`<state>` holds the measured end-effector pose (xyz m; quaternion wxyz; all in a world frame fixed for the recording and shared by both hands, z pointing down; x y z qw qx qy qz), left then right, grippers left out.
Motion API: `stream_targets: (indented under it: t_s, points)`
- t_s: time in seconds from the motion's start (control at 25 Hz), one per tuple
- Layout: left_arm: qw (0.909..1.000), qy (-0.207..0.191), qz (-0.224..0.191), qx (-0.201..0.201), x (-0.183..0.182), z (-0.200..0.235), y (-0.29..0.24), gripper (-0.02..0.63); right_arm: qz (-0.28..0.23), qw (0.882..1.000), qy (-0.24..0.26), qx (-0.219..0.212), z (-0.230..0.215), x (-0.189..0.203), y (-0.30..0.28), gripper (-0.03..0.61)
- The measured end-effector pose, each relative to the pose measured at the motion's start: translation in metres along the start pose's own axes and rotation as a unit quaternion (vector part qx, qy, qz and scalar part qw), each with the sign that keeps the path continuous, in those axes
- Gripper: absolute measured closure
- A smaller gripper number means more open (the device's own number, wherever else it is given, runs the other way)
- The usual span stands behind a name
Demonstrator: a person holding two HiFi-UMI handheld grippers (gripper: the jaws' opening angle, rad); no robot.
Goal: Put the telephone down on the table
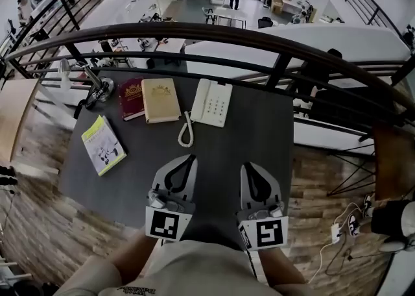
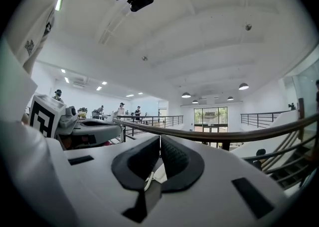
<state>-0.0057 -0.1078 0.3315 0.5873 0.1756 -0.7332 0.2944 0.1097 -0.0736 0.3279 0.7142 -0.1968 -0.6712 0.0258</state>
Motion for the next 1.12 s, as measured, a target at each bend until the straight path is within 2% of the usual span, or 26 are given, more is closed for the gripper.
stream_targets:
  t_s: [0.12, 0.24, 0.36, 0.56, 0.88, 1.12]
  points:
    - [0.9999, 0.006, 0.009, 0.003, 0.008, -0.003, 0.002, 0.611, 0.007, 1.000, 0.019, -0.007, 0.003, 0.005, -0.001, 0.575]
    - [0.9999, 0.004, 0.014, 0.005, 0.012, -0.003, 0.002, 0.611, 0.005, 1.000, 0.013, -0.008, 0.005, 0.004, -0.003, 0.575]
    - [0.9999, -0.002, 0.015, 0.006, 0.012, -0.002, 0.001, 0.611, 0.009, 1.000, 0.027, -0.008, 0.004, 0.005, -0.005, 0.575]
    - [0.9998, -0.009, 0.016, 0.013, 0.011, -0.003, -0.001, 0.611, 0.002, 1.000, 0.009, -0.015, 0.006, 0.000, -0.005, 0.575]
    - [0.9995, -0.018, 0.020, 0.019, 0.010, -0.004, -0.001, 0.611, 0.009, 0.999, 0.035, -0.019, 0.006, 0.000, -0.007, 0.575]
    - [0.9993, 0.020, 0.020, 0.025, 0.008, -0.002, -0.002, 0.611, 0.005, 0.999, 0.024, -0.025, 0.006, -0.001, -0.011, 0.575]
Point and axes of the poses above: the fingertips, and each gripper's own axes: y backward along the fingers, z to its left, x out of its underside, the point moved 1 cm from there along y, backward along the fingers, and after that the axes turned 15 degrees about z, right-handed, at the moved point
